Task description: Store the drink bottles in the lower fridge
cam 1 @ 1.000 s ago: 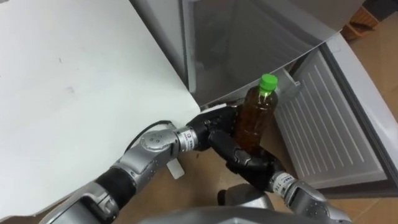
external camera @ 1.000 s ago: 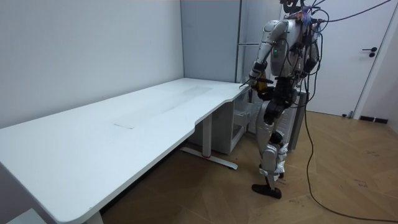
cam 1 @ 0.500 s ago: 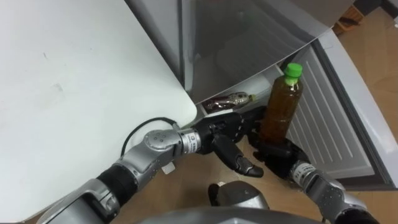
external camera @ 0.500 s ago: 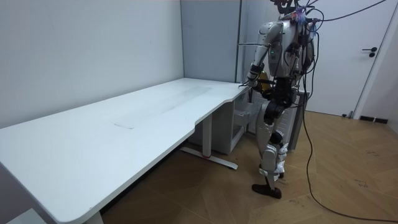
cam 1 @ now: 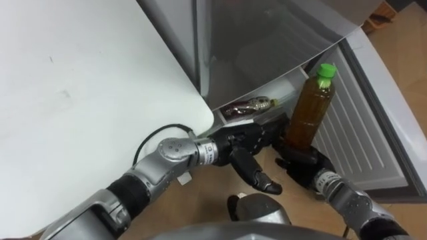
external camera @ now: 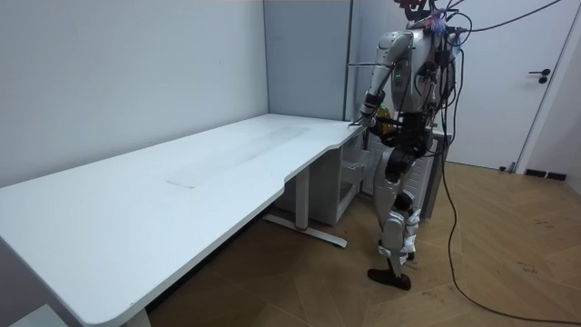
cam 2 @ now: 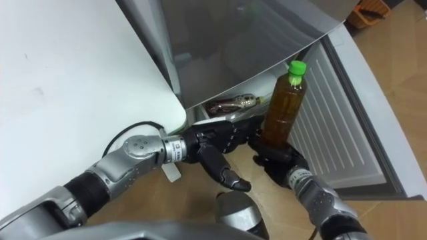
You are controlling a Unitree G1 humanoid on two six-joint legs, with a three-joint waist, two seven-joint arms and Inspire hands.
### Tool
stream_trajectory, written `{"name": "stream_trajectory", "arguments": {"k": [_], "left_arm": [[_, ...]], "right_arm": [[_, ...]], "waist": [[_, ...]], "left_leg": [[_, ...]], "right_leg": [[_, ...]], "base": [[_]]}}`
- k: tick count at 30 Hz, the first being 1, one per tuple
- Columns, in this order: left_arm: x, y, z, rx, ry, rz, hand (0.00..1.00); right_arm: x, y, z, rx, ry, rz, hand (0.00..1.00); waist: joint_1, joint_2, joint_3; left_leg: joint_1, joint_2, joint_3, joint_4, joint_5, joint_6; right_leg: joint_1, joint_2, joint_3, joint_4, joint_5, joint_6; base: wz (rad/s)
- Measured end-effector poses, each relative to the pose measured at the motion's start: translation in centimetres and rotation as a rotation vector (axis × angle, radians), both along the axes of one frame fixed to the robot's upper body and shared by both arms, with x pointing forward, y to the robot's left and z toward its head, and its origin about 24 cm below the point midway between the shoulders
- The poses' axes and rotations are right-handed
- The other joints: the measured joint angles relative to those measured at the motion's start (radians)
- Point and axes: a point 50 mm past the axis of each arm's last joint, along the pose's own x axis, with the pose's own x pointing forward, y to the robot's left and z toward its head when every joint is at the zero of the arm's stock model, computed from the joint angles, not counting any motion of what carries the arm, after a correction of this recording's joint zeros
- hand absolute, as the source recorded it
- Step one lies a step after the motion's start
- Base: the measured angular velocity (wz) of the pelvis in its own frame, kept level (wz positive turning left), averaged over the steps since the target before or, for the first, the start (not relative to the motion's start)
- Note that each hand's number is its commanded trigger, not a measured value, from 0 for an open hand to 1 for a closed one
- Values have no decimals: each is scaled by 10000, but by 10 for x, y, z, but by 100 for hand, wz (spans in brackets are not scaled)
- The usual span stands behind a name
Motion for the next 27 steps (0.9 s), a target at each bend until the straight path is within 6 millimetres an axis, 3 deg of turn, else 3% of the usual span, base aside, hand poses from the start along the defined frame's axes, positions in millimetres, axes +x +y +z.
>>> {"name": "stream_trajectory", "arguments": {"k": [4,11,13,16,18,20,23,27], "left_arm": [[2,-5,2,324,-466,-204,0],[6,-8,7,833,-1312,-228,0],[9,0,11,684,-1466,245,0],[-7,16,17,169,-1554,426,0],[-27,34,25,-155,-1667,460,0],[-37,50,36,-446,-1912,862,0],[-36,70,54,-1179,-2231,2057,0],[-14,102,69,-1303,-3093,4527,0]], "right_arm": [[4,-1,0,-216,122,-173,100],[3,4,-4,401,372,-1286,100],[6,3,-2,642,90,-1798,100],[10,-5,2,1179,-523,-3273,100],[2,-20,4,1239,-1063,-4764,100],[-3,-29,7,1196,-1486,-5489,100],[-13,-36,7,824,-1691,-5878,100],[-19,-33,4,776,-1508,-5755,100]], "waist": [[206,48,-31],[775,-23,12],[1082,-30,16],[1622,-20,10],[2289,-10,7],[2665,32,1],[3287,165,14],[3285,293,-40]], "left_leg": [[-220,7,-2,23,27,24],[-531,26,-276,61,83,-14],[-641,62,-287,72,95,-34],[-813,127,-434,170,117,-75],[-891,153,-801,246,150,-133],[-946,185,-979,246,185,-190],[-939,264,-1209,351,208,-227],[-915,134,-1609,375,283,-266]], "right_leg": [[-211,-11,-62,13,28,-5],[-383,-18,-314,-12,53,-46],[-506,11,-318,-14,74,-80],[-529,21,-549,-28,60,-143],[-441,33,-853,-32,38,-200],[-409,66,-927,-37,30,-228],[-228,75,-1150,-40,40,-250],[63,52,-1447,-168,-14,-332]], "base": [[2],[7],[0],[16],[33],[35],[28],[26]]}}
